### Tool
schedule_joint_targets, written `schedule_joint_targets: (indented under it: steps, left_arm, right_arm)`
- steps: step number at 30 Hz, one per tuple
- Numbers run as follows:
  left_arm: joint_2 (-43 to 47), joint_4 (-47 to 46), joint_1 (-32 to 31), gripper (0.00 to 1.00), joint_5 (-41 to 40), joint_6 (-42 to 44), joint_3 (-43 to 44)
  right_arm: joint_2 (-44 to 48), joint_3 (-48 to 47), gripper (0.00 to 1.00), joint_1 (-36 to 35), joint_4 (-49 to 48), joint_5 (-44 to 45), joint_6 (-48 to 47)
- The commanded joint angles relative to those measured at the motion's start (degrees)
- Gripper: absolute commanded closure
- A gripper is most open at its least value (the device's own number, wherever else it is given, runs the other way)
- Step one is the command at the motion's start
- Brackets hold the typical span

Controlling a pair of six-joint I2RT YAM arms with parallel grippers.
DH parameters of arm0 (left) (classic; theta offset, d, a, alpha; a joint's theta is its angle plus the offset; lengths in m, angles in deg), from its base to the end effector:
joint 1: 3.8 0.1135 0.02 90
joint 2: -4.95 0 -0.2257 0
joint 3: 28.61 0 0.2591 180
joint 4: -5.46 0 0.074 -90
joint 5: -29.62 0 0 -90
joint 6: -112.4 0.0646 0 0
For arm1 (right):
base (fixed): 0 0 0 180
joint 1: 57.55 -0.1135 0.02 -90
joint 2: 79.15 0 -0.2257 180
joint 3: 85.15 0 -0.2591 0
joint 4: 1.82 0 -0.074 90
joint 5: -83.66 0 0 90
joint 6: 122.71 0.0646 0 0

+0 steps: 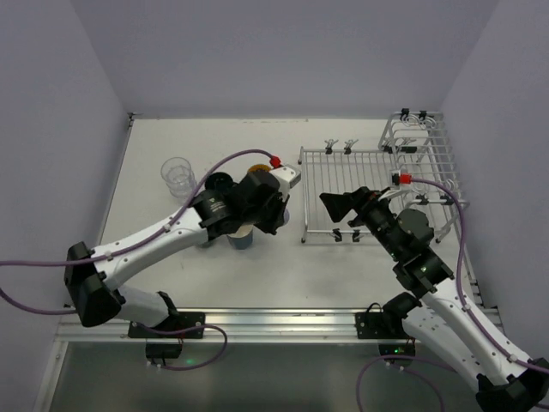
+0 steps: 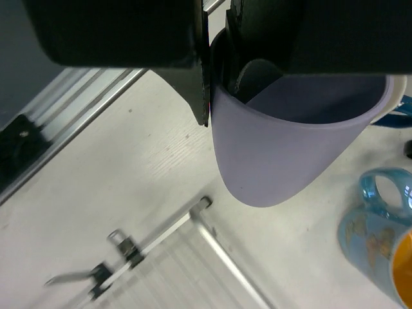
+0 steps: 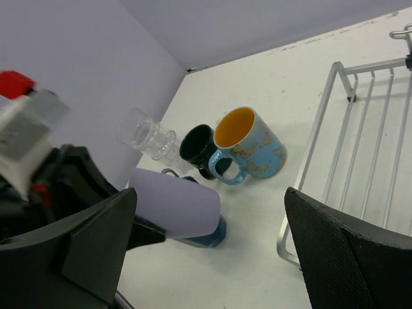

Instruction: Unload the cups from the dish rack

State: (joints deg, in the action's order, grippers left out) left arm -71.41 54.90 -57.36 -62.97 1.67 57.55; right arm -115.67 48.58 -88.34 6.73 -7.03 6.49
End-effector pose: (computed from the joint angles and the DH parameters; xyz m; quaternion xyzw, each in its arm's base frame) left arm 0.1976 -0.2628 0.2886 0.2465 0.8706 -0.2405 0.3514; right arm 0.1994 0.1197 0.2946 0.0470 0.6981 0.4132 0.5829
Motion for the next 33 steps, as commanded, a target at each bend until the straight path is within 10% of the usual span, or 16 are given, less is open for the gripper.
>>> schedule_joint_targets:
  steps: [1,21,24,28,33]
  left_arm:
    - [-4.58,7.89,-1.72,1.0,-5.05,4.47,2.55]
    - [-24.36,6.13,-4.97,0.99,-2.77,6.49,2.64]
    - [-24.98,5.96,-4.97,0.84,-3.03,6.23,2.9]
    - [-24.54,6.57,-4.97,0.42,-4.09,5.97,3.95]
    - [-23.75,7.63,-4.97,0.18,-6.63,5.79,4.39]
  right_arm:
    - [2.14,-2.71,0.01,0.02,4.31,3.68,-4.65]
    - [19.28,-1.04,0.01,-0.06,14.24,18.44,-5.97]
    - [20.69,-1.31,0.01,-0.06,15.04,18.44,-6.24]
    - [20.69,-1.31,0.01,-0.06,15.48,18.18,-6.07]
    - [19.81,-1.66,0.01,0.02,15.48,19.05,-6.59]
